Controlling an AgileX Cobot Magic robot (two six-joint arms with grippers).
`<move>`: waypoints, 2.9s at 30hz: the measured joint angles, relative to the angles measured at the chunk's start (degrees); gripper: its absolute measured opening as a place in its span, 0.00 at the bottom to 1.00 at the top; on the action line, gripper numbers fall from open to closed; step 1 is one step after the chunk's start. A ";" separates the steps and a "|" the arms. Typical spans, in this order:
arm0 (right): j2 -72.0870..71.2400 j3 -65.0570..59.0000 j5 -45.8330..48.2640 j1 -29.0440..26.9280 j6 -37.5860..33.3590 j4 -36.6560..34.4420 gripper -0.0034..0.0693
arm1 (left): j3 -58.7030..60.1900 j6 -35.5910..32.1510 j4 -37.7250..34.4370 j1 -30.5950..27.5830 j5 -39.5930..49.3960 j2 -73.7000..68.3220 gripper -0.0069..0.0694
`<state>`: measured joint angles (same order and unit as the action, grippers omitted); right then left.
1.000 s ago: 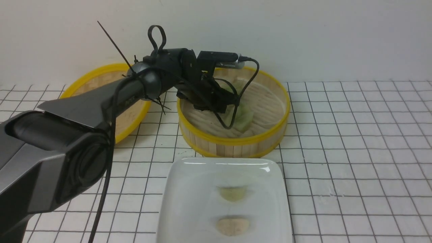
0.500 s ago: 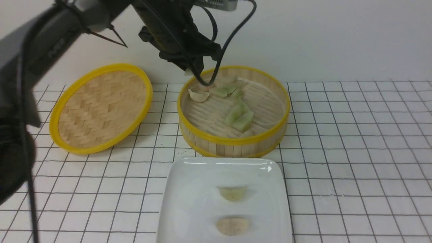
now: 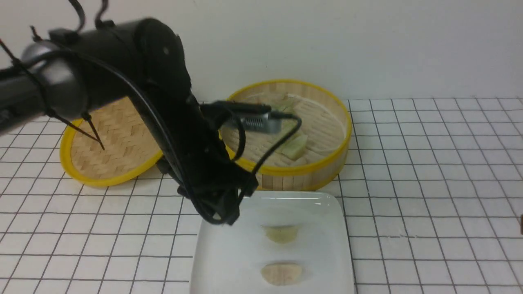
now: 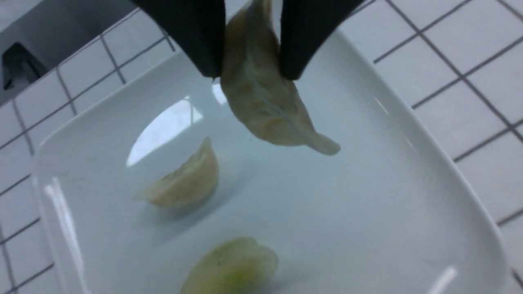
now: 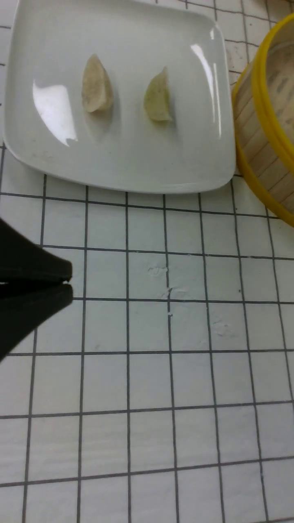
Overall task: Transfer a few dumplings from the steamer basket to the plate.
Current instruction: Use the left arm to put the dumpling into the plate, then use the right arm to grab a dumpling from inside the steamer, then use the right arm to put the dumpling into the plate
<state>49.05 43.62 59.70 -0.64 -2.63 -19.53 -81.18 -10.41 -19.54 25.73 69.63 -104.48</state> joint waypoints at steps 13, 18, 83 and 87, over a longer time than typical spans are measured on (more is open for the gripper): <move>13.31 10.64 5.93 0.00 -4.28 -3.51 0.03 | 0.53 -0.52 0.30 4.07 -3.98 -8.43 0.62; 22.74 23.02 6.27 5.70 -4.40 -3.81 0.03 | -3.49 0.38 2.16 3.52 -1.17 -7.12 0.51; 58.94 47.68 11.30 22.59 -3.81 -4.18 0.17 | 19.49 11.81 13.93 0.88 0.16 47.73 0.08; 59.49 38.61 5.74 24.02 -4.63 -5.39 0.17 | 19.49 11.81 13.93 0.88 -1.58 47.73 0.08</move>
<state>108.54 82.23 65.45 23.38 -7.26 -24.92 -61.69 1.40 -5.62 26.61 68.05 -56.75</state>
